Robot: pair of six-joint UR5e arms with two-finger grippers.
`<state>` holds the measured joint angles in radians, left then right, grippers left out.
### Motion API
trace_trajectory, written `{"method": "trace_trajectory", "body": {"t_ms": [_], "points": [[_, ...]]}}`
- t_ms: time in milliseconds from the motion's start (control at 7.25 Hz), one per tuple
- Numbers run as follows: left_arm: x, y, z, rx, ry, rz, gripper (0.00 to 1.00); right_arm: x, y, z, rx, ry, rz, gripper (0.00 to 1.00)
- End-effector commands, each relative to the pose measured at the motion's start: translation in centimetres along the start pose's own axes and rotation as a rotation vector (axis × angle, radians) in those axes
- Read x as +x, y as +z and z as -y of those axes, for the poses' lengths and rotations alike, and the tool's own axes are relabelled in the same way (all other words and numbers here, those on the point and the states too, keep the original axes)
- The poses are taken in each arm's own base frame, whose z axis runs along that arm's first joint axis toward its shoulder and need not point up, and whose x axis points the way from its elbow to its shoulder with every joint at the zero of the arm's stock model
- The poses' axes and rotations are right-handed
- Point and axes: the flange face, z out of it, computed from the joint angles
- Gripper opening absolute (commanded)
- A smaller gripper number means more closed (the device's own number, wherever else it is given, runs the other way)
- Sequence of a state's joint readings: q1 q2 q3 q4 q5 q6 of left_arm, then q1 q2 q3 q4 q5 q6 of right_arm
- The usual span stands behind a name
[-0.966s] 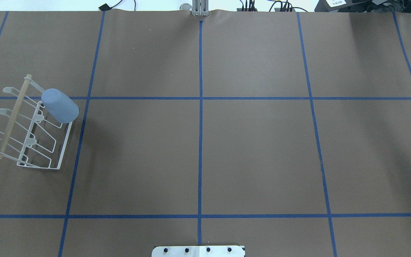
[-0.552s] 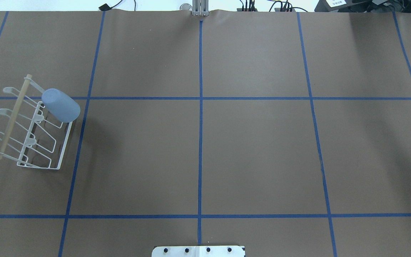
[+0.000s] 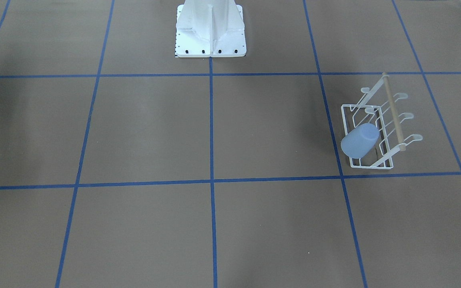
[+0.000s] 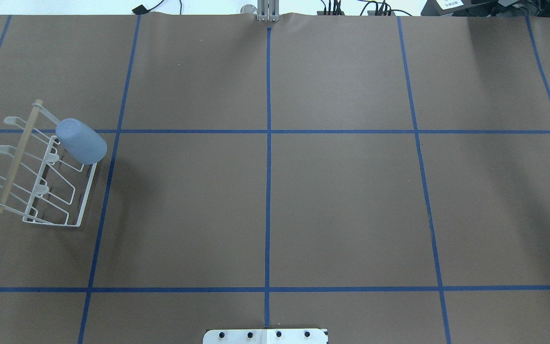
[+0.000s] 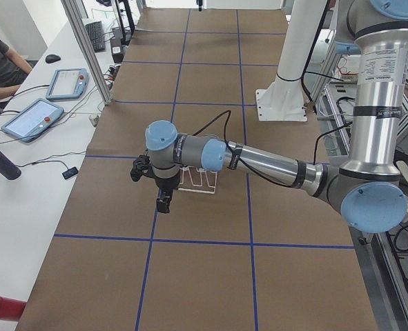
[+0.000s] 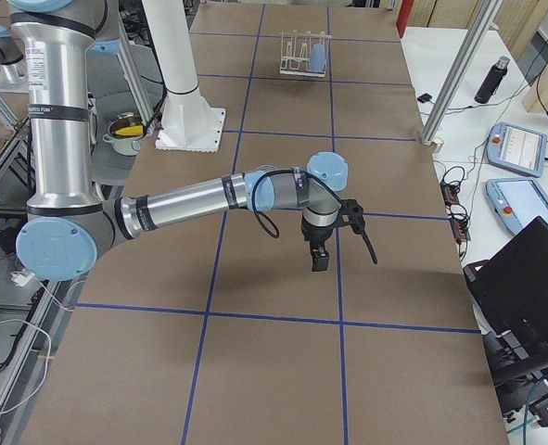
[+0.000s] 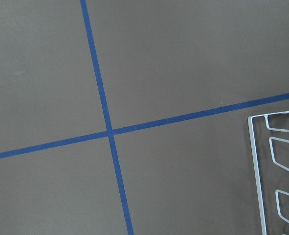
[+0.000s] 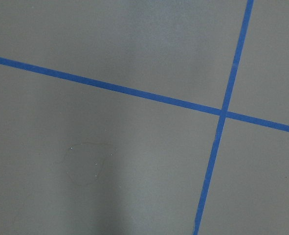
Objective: Hang cup on cup holder
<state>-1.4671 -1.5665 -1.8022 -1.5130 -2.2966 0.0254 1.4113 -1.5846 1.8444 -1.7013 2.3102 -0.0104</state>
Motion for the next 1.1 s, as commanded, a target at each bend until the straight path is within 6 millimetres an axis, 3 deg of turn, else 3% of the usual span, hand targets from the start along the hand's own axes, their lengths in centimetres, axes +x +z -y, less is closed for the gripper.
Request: {"method": "trace_trajectory", "body": {"t_ms": [0,552,966], "points": [[-0.2,0.4,-0.4,0.023,0.012,0.002,0.98,0.6,0.6,-0.5,-0.014,0.021,0.030,1.00],[0.7,-0.2,0.7,0.029,0.013,-0.044,0.98,0.9,0.5,-0.8,-0.009,0.009,0.016,1.00],[-0.1,0.7,-0.2,-0.031,-0.042,-0.047,0.98,1.2,0.7,-1.1,-0.014,0.014,0.014,1.00]]}}
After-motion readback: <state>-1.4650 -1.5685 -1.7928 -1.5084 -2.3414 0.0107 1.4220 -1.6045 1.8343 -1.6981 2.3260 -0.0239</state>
